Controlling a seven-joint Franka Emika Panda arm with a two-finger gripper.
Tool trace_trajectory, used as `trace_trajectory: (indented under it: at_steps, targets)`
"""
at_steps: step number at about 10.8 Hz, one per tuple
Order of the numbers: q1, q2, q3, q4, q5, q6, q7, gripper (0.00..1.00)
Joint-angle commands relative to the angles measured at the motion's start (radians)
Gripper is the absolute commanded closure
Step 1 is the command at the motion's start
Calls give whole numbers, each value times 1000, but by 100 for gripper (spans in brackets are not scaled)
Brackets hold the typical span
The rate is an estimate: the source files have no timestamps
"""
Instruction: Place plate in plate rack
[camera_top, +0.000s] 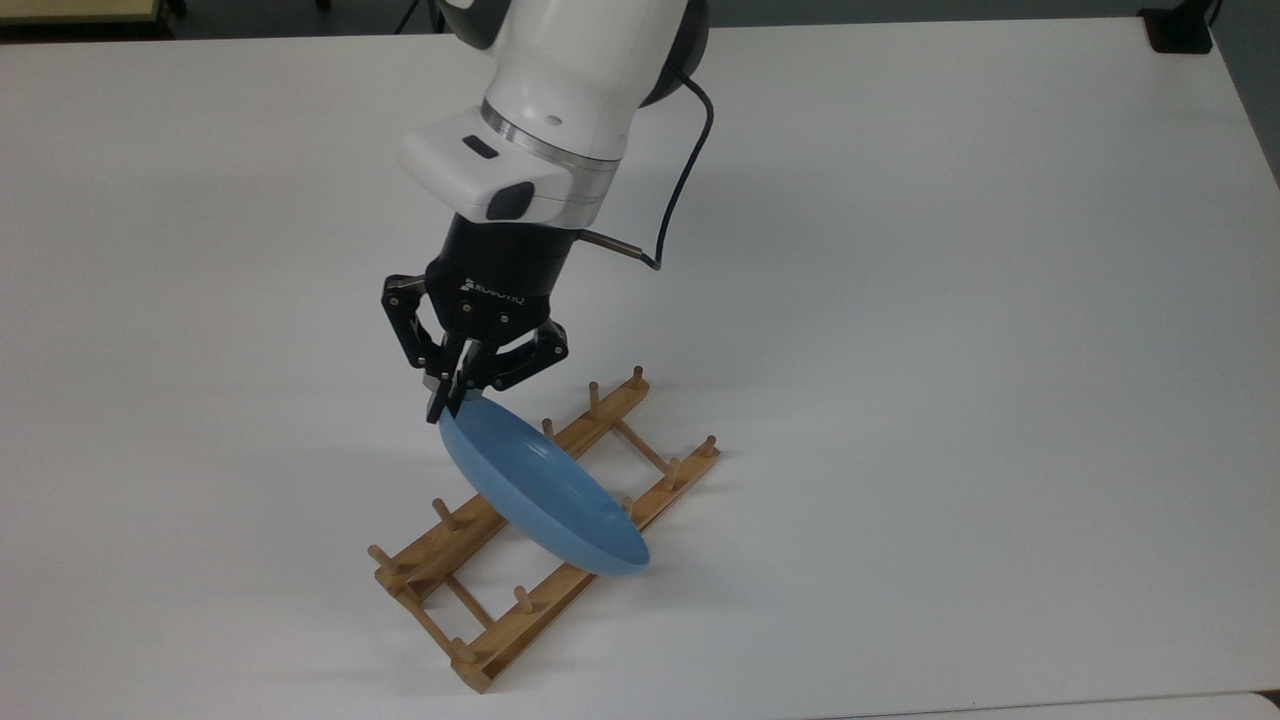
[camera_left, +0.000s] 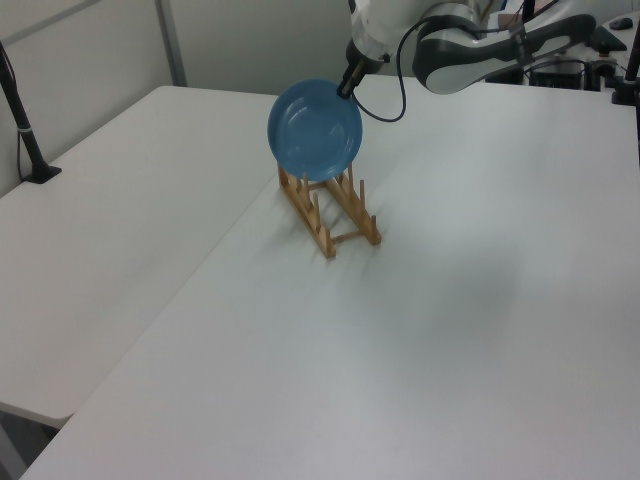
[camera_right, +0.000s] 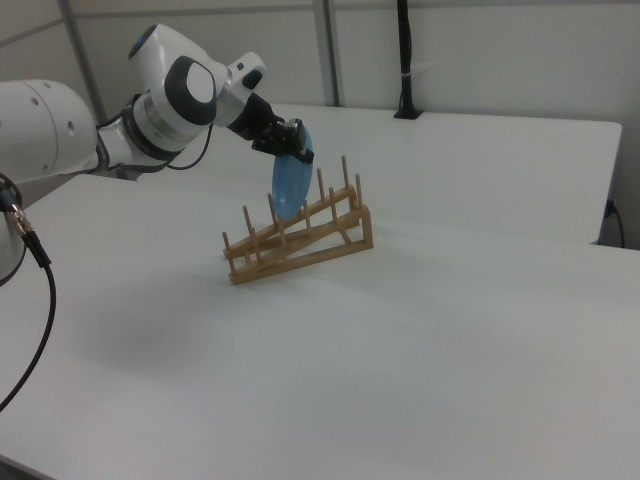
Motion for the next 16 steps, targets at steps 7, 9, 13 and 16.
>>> trace_trajectory:
  at_steps: [7, 9, 13, 16]
  targets:
    - [39, 10, -6, -1, -67, 14, 33, 0]
    - [39, -5, -5, -1, -60, 5, 39, 0]
    - [35, -72, 0, -1, 80, -78, 22, 0]
    - [27, -132, -1, -11, 311, -223, -85, 0]
